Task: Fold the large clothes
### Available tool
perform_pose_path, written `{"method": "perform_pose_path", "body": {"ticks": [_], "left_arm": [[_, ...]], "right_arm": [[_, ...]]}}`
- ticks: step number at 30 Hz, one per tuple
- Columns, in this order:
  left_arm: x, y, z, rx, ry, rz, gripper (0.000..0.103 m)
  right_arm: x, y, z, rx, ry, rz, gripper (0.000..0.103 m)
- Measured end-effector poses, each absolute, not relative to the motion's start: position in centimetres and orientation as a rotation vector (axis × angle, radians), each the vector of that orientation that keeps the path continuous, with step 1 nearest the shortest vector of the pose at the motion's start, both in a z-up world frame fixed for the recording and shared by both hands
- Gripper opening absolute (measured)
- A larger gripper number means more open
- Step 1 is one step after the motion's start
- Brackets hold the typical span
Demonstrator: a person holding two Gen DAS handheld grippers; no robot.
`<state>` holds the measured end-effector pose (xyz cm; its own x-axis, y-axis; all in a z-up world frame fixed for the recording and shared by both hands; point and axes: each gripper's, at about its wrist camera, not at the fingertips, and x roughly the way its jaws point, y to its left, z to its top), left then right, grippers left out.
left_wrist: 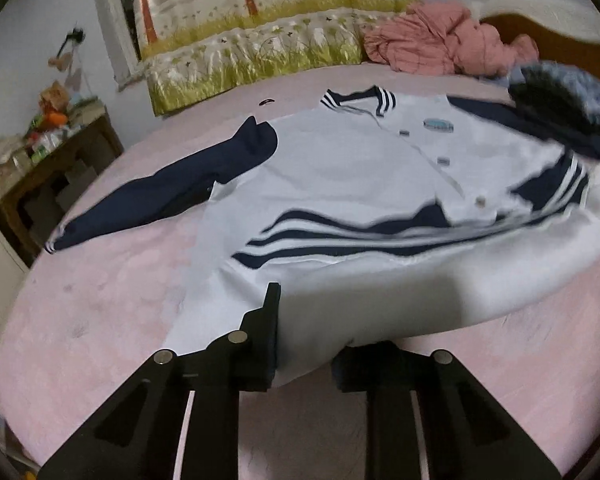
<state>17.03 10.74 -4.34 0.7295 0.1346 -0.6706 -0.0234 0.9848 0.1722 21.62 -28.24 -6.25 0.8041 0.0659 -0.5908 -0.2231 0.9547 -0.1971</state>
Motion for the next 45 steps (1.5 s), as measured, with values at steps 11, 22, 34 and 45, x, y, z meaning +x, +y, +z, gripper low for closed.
{"method": "perform_pose_path", "body": {"ticks": [11,22,34,45], "left_arm": [[27.7,13.0,-1.1,0.115,0.803,0.033,0.027],[37.7,14.6,-7.2,0.133,0.975,0.071,0.028],[32.8,13.1,-5.7,0.294,0.681,0.152,0.086],[33.5,18.3,-4.6,0.043,0.692,0.206,0.086]], "right_arm": [[32.6,-25.8,-1.8,-0.205,0.65,0.157,0.039],[45.0,-23.5,-7.2,-0.183,0.852,0.174,0.032],[41.5,-25.8,-6.4,-0.15,0.662,0.171,0.055],[40.0,-32.3,-2.5,0.025,0.633,0.075,0.066]]}}
